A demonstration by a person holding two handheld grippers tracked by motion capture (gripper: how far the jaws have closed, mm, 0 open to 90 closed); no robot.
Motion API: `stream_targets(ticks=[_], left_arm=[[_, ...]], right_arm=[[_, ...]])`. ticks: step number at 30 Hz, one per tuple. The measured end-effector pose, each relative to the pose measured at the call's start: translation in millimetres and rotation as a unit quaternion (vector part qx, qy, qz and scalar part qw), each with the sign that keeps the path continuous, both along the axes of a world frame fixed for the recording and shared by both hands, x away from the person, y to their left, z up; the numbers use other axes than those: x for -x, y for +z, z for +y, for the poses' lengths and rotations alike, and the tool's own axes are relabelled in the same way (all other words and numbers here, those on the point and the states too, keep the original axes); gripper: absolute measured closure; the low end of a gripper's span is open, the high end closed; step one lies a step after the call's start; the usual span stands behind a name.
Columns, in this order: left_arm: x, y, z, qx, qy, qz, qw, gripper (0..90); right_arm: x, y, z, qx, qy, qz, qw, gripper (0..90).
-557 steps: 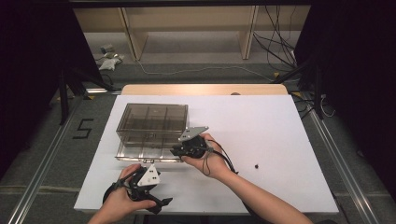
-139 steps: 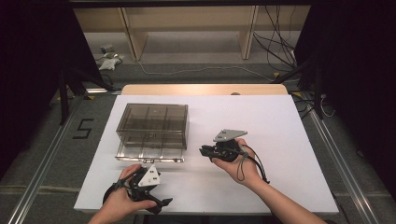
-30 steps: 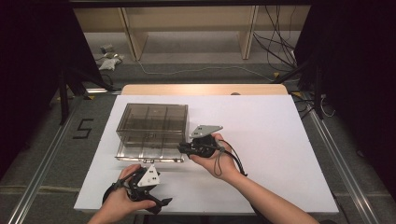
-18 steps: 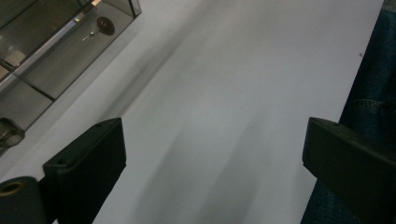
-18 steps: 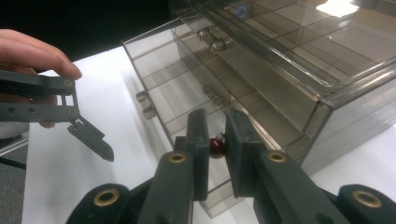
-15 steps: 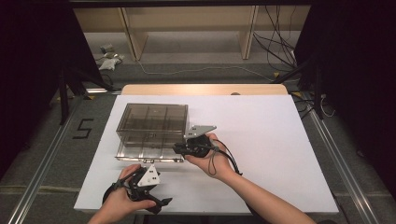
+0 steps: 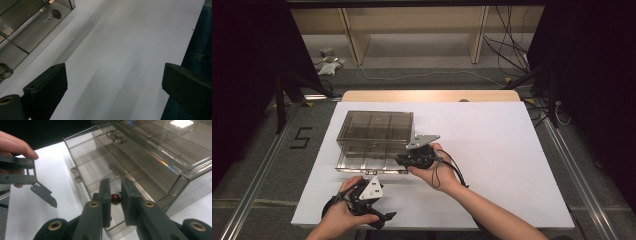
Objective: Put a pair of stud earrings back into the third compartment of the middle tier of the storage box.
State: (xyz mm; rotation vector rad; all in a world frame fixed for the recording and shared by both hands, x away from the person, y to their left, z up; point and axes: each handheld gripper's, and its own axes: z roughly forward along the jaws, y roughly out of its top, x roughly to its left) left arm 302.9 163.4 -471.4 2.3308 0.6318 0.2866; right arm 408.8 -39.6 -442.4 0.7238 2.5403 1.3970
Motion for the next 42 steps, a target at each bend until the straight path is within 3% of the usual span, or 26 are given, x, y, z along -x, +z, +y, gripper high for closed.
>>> stream_targets(ticks=[9,15,20,24,29,36,42], left_arm=[[-0.1,-0.2,0.1,0.001,0.0,-0.001,1.0,6.1],[-0.2,-0.2,0.5,0.003,0.001,0.0,1.0,6.1],[-0.4,0.1,0.8,0.004,0.006,-0.003,1.0,6.6],[-0.5,-0.3,0.5,0.002,0.007,-0.003,1.0,6.9],[-1.0,0.1,0.6,0.004,0.014,-0.006,0.9999,7.7],[-1.2,0.8,1.0,0.004,0.017,-0.008,0.9998,8.2],[-1.8,1.4,1.8,0.007,0.021,-0.009,0.9997,8.5]], right_arm=[[-3.2,-3.5,2.5,0.002,-0.001,0.001,1.0,77.4],[-4.6,-3.0,1.8,0.0,-0.003,-0.004,1.0,65.0],[-5.9,3.3,-6.4,-0.002,-0.002,-0.017,0.9999,48.6],[-5.8,6.8,-19.8,0.004,0.011,-0.032,0.9994,37.1],[-2.9,6.9,-42.6,0.003,0.006,-0.026,0.9997,28.5],[2.2,8.2,-79.8,-0.005,-0.013,-0.011,0.9998,26.9],[10.8,6.9,-107.8,0.003,-0.026,-0.008,0.9996,28.1]])
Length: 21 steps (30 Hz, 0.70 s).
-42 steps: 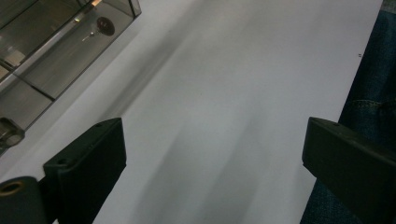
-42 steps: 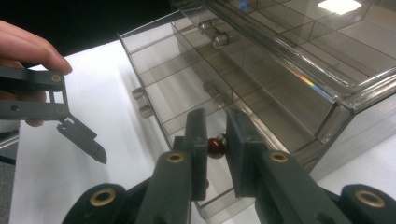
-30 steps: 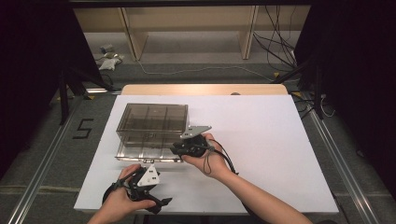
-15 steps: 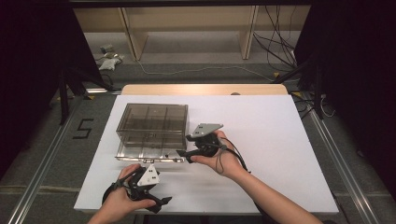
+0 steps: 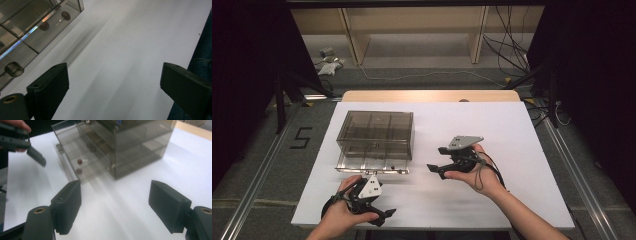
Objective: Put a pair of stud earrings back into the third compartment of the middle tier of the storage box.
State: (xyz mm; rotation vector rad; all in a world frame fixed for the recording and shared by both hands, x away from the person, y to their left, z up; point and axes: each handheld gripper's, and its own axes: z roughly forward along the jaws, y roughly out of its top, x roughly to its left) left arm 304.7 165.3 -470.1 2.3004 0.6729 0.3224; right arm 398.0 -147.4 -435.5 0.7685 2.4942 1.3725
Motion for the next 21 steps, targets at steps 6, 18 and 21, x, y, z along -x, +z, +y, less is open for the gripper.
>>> stream_targets(ticks=[6,18,21], left_arm=[[-0.6,0.4,0.9,0.005,0.007,-0.001,1.0,9.3],[-2.6,0.6,4.7,0.012,0.022,0.0,0.9997,10.3],[-3.2,0.5,5.9,0.018,0.027,-0.002,0.9995,10.4]], right_arm=[[10.5,-3.5,-29.6,-0.001,-0.025,-0.001,0.9997,27.9],[34.5,-6.1,-83.8,-0.006,-0.058,-0.002,0.9983,27.0],[40.3,-9.5,-94.8,-0.005,-0.065,0.002,0.9979,26.6]])
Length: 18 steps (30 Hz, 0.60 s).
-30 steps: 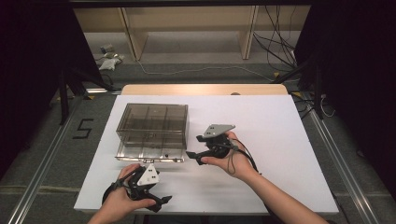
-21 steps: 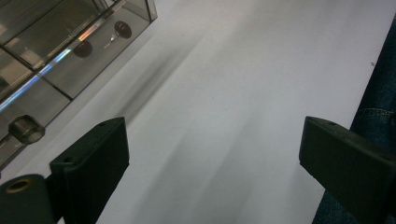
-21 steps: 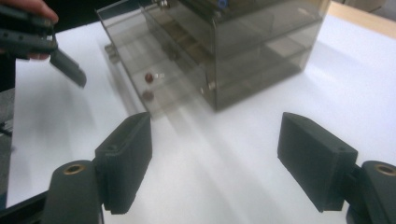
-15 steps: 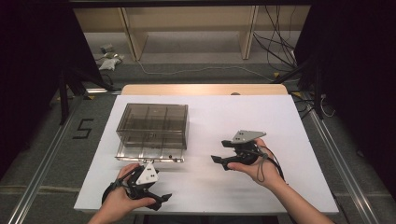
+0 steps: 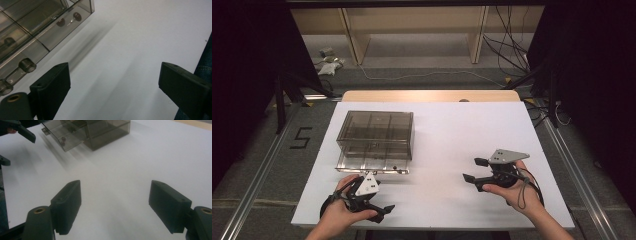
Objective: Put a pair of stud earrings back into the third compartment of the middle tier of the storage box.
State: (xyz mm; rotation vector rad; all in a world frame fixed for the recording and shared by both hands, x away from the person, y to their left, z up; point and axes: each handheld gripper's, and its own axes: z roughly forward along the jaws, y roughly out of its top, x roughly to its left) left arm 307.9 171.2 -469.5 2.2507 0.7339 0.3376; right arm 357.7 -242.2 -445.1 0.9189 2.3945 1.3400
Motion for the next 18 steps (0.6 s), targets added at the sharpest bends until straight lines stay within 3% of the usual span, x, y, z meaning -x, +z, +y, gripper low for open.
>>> stream_targets(ticks=[11,18], left_arm=[[-0.2,-0.5,0.7,0.003,0.001,0.002,1.0,10.7],[-0.3,-0.1,0.6,0.003,0.001,0.001,1.0,10.8]], right_arm=[[23.2,-3.9,-24.7,0.006,-0.023,0.003,0.9997,25.5],[24.7,-3.5,-26.5,0.002,-0.026,-0.001,0.9997,25.5]])
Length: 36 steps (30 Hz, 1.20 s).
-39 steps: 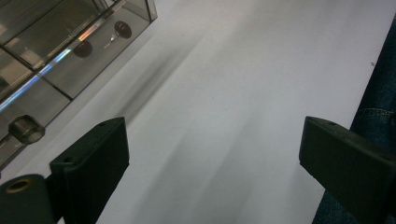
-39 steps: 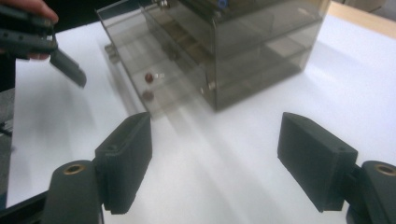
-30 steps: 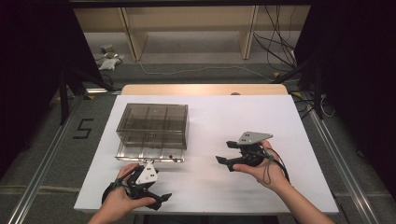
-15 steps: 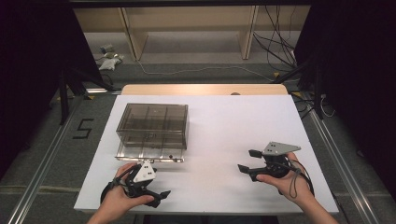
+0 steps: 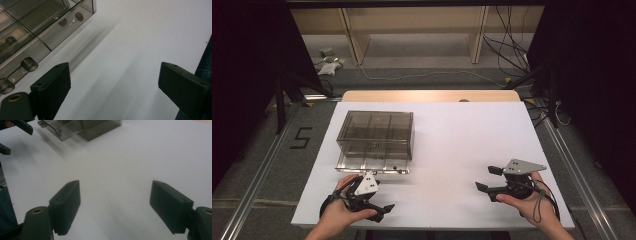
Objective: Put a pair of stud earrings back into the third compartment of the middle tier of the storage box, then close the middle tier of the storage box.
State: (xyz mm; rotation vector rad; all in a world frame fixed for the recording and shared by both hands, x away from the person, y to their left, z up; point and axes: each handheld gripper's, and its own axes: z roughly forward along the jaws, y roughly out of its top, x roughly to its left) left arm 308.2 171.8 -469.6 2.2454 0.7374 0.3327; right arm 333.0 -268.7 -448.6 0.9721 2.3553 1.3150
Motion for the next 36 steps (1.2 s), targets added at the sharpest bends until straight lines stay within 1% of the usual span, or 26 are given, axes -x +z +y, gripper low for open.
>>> stream_targets(ticks=[5,10,12,16,17,19,21,23,24,28,29,32,33,34,35,36], left_arm=[[0.5,0.2,0.3,-0.002,0.003,-0.002,1.0,11.1],[-1.3,0.9,1.8,0.003,0.009,-0.004,0.9999,12.1],[-1.9,0.7,2.9,0.0,0.014,-0.005,0.9999,13.2],[-3.7,1.6,6.0,0.001,0.031,-0.008,0.9995,16.7],[-4.1,1.6,6.5,0.001,0.036,-0.008,0.9993,18.9],[-5.1,2.8,8.1,-0.004,0.048,-0.012,0.9988,24.6],[-6.2,4.1,9.7,-0.002,0.061,-0.014,0.998,32.9],[-7.8,5.6,12.1,-0.006,0.079,-0.019,0.9967,42.8],[-8.9,6.3,14.1,-0.009,0.083,-0.02,0.9963,46.5],[-13.7,6.5,22.7,-0.009,0.119,-0.022,0.9927,64.7],[-14.8,6.4,25.2,-0.009,0.126,-0.026,0.9917,69.8],[-17.6,7.2,33.1,-0.028,0.139,-0.036,0.9892,84.5],[-19.0,7.0,35.4,-0.031,0.146,-0.039,0.9881,88.1],[-20.2,7.2,37.5,-0.034,0.151,-0.038,0.9873,89.7],[-21.7,7.1,39.8,-0.036,0.156,-0.035,0.9865,89.7],[-22.3,6.7,40.8,-0.038,0.158,-0.033,0.9862,89.8]], right_arm=[[-0.5,-0.2,-1.7,-0.003,-0.002,0.001,1.0,25.5],[-1.4,-0.9,-1.6,-0.003,-0.003,0.001,1.0,25.3],[-2.2,-1.4,-2.0,-0.002,-0.005,0.001,1.0,25.4],[-2.3,-2.1,-3.0,-0.002,-0.005,0.002,1.0,25.4],[-2.1,-2.6,-3.4,-0.001,-0.003,0.004,1.0,25.4],[-1.4,-3.7,-4.0,0.003,0.0,0.004,1.0,25.4],[-0.7,-4.5,-4.1,0.005,0.004,0.005,1.0,25.4],[-0.1,-4.5,-4.1,0.004,0.006,0.006,1.0,25.3],[-0.1,-4.5,-4.1,0.004,0.008,0.005,0.9999,25.4],[-0.5,-4.6,-3.8,-0.002,0.008,0.01,0.9999,25.8],[-0.4,-4.7,-3.4,-0.003,0.009,0.01,0.9999,25.8],[0.9,-4.6,-2.7,0.0,0.009,0.01,0.9999,25.6],[1.0,-4.5,-2.9,0.0,0.009,0.01,0.9999,25.5],[1.1,-4.3,-3.3,0.0,0.008,0.01,0.9999,25.4],[0.8,-4.2,-3.6,0.0,0.007,0.01,0.9999,25.4],[0.5,-4.1,-3.7,-0.001,0.006,0.008,0.9999,25.4]])
